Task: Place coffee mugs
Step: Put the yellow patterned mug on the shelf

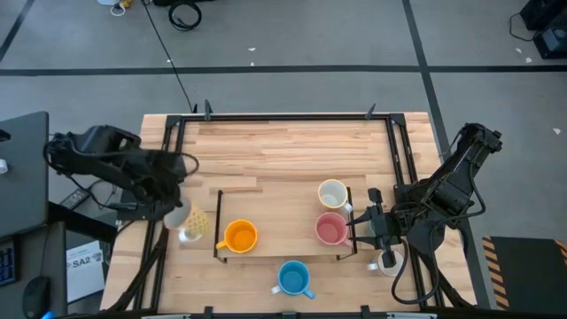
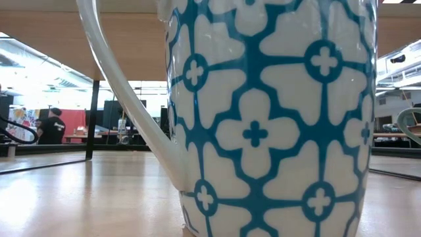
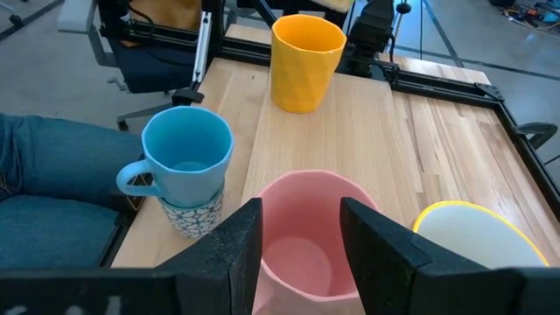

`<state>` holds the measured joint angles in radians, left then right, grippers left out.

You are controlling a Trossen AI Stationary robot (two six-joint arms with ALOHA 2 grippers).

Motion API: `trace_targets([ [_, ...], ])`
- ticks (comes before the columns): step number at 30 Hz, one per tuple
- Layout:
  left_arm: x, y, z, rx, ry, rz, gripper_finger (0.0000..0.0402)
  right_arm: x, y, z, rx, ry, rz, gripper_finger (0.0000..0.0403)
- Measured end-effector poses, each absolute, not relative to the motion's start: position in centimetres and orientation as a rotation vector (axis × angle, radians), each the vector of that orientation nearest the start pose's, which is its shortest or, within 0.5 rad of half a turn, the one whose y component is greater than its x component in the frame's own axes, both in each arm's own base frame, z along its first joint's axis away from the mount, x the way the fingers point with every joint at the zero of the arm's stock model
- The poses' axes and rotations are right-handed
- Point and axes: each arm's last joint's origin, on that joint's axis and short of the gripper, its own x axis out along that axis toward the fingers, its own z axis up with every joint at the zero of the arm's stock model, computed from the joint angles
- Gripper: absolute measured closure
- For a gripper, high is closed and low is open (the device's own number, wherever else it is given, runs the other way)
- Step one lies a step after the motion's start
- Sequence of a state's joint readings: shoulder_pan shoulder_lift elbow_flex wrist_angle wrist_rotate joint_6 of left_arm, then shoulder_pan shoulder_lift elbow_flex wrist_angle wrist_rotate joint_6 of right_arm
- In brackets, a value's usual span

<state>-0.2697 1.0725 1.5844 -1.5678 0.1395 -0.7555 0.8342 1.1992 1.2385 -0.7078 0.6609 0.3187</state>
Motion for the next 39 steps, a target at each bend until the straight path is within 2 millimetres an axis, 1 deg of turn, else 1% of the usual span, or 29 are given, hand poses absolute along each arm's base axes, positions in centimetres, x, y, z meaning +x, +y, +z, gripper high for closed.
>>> trace_targets([
  [2, 12.2, -3.4, 43.3, -0.615, 1.070, 0.087, 0.0378, 17.3, 16.4, 36.3, -0.143, 0.507, 0.086, 0.0243],
  [5, 13.0, -2.9, 44.8, -0.656, 0.968, 0.143, 0.0379, 17.3, 16.4, 36.3, -0.143, 0.507, 0.086, 0.0243],
  [9, 14.4, -2.1, 46.0, -0.692, 0.911, 0.232, 0.0376, 17.3, 16.4, 36.3, -0.143, 0.507, 0.085, 0.0243],
  [12, 16.4, -1.4, 46.2, -0.736, 0.901, 0.311, 0.0377, 17.3, 16.4, 36.3, -0.143, 0.507, 0.085, 0.0243],
  [16, 19.4, -0.4, 46.1, -0.808, 0.910, 0.393, 0.0377, 17.3, 16.4, 36.3, -0.143, 0.507, 0.085, 0.0243],
  [21, 23.6, 0.9, 45.9, -0.872, 0.931, 0.415, 0.0377, 17.3, 16.4, 36.3, -0.143, 0.507, 0.085, 0.0243],
  [26, 27.6, 2.1, 45.1, -0.952, 0.990, 0.372, 0.0376, 17.3, 16.4, 36.3, -0.143, 0.507, 0.085, 0.0243],
  [31, 31.0, 3.1, 43.5, -1.017, 1.059, 0.337, 0.0376, 17.3, 16.4, 36.3, -0.143, 0.507, 0.085, 0.0243],
  [35, 33.0, 3.7, 41.8, -1.046, 1.116, 0.346, 0.0376, 17.3, 16.4, 36.3, -0.143, 0.507, 0.085, 0.0243],
  [39, 34.3, 4.1, 40.4, -1.053, 1.151, 0.369, 0.0375, 17.3, 16.4, 36.3, -0.143, 0.507, 0.085, 0.0243],
])
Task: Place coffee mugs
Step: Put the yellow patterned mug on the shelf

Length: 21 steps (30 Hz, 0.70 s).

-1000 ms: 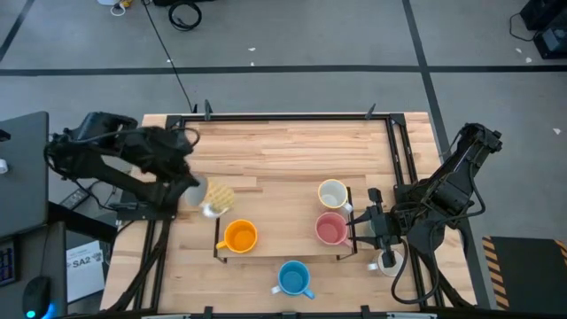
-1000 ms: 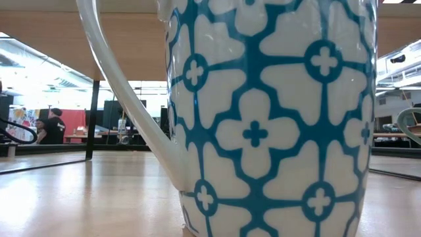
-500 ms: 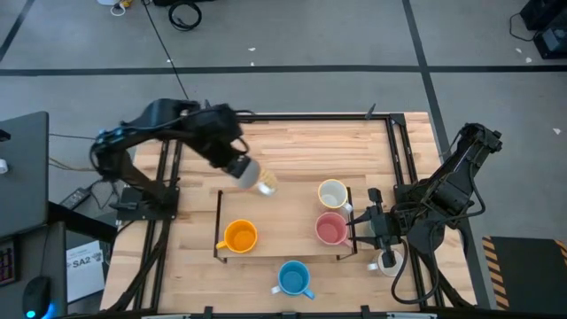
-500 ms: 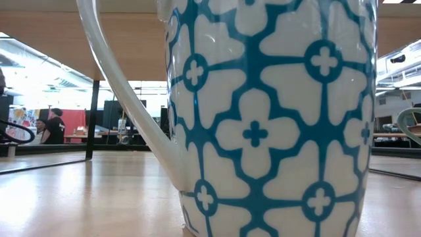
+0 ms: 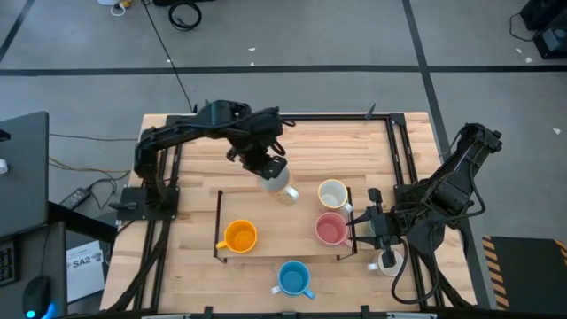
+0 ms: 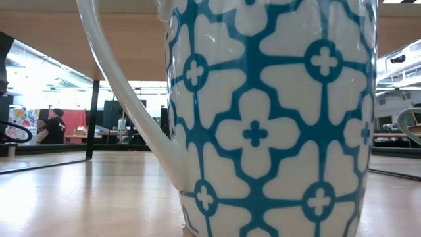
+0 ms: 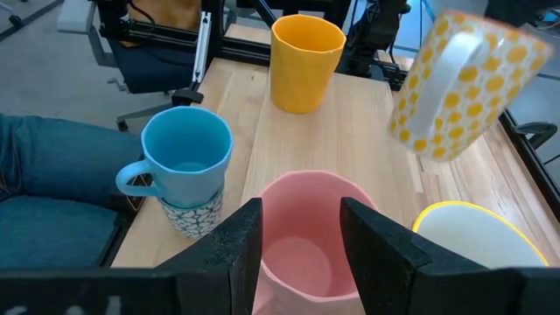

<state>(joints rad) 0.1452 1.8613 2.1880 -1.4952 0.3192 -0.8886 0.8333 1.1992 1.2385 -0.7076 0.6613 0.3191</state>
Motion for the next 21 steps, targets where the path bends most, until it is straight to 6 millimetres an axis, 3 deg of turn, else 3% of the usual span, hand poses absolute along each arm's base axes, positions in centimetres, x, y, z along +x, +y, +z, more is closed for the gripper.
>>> trace_targets([
  [21, 37.3, 3.0, 38.2, -1.009, 1.108, 0.461, 0.0375, 17.3, 16.4, 36.3, -0.143, 0.507, 0.085, 0.0243],
])
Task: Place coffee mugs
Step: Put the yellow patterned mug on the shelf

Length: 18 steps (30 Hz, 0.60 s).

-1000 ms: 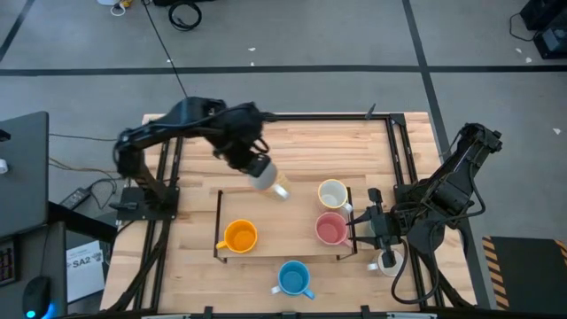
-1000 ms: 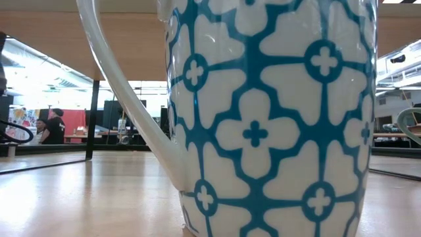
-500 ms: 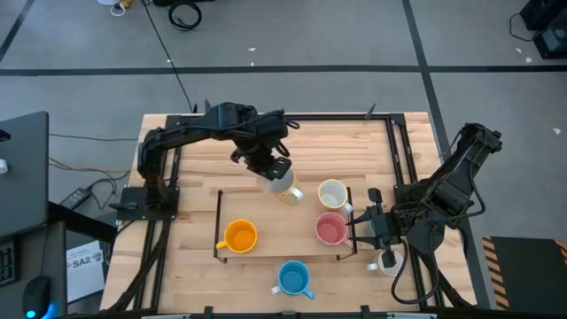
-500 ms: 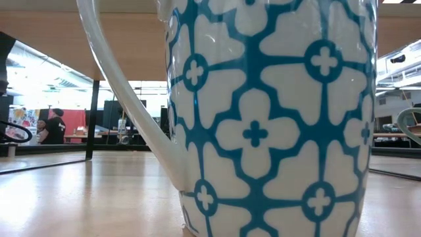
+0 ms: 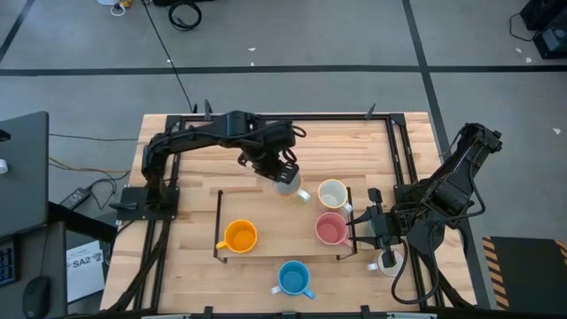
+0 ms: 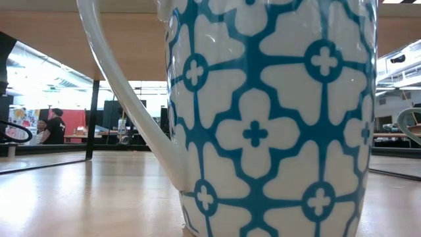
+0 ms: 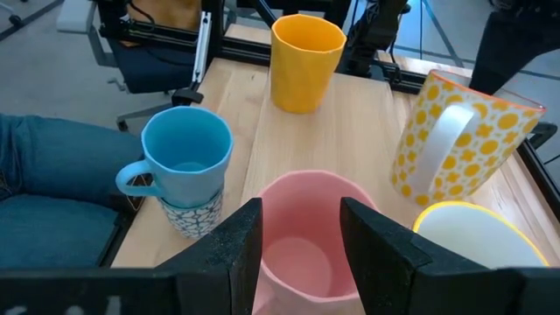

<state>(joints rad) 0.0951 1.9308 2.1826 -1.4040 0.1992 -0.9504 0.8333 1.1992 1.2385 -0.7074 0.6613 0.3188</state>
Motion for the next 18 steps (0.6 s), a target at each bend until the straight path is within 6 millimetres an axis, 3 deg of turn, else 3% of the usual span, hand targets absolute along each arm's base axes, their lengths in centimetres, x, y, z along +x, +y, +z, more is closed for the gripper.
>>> trace_targets([
  [18, 38.8, 1.1, 36.3, -0.923, 1.163, 0.463, 0.0375, 17.3, 16.4, 36.3, -0.141, 0.509, 0.091, 0.0243],
])
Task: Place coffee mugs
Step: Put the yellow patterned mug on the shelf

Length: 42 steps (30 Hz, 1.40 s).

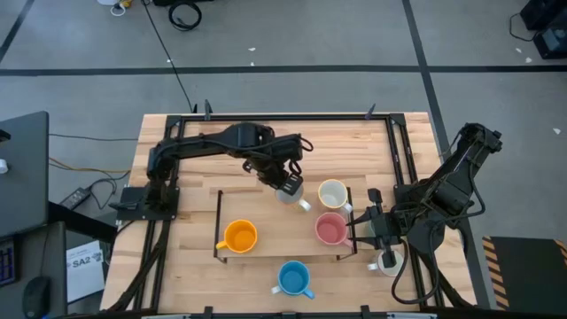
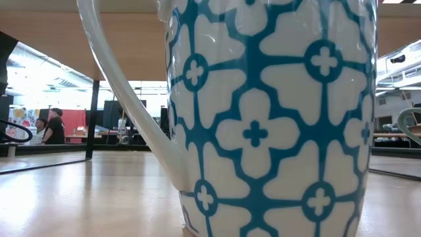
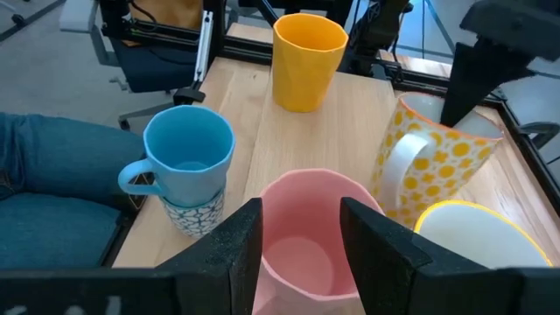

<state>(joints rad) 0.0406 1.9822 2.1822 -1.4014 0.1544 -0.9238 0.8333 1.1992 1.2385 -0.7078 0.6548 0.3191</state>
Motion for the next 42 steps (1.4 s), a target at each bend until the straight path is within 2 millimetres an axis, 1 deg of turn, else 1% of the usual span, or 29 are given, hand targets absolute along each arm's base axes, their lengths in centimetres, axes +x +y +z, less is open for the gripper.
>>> trace_targets([
  [3, 39.06, 1.06, 35.96, -0.929, 1.182, 0.450, 0.0375, 17.30, 16.42, 36.27, -0.141, 0.510, 0.092, 0.0243],
  [14, 39.11, 1.15, 35.95, -0.931, 1.178, 0.450, 0.0373, 17.30, 16.43, 36.28, -0.141, 0.510, 0.092, 0.0243],
  [23, 39.19, 1.11, 36.03, -0.936, 1.168, 0.442, 0.0347, 17.30, 16.43, 36.27, -0.141, 0.510, 0.092, 0.0243],
  [32, 39.89, 1.17, 36.34, -0.945, 1.091, 0.411, 0.0345, 17.30, 16.43, 36.27, -0.141, 0.510, 0.093, 0.0243],
  [42, 39.90, 1.14, 36.35, -0.955, 1.094, 0.403, 0.0344, 17.30, 16.43, 36.27, -0.141, 0.511, 0.093, 0.0243],
])
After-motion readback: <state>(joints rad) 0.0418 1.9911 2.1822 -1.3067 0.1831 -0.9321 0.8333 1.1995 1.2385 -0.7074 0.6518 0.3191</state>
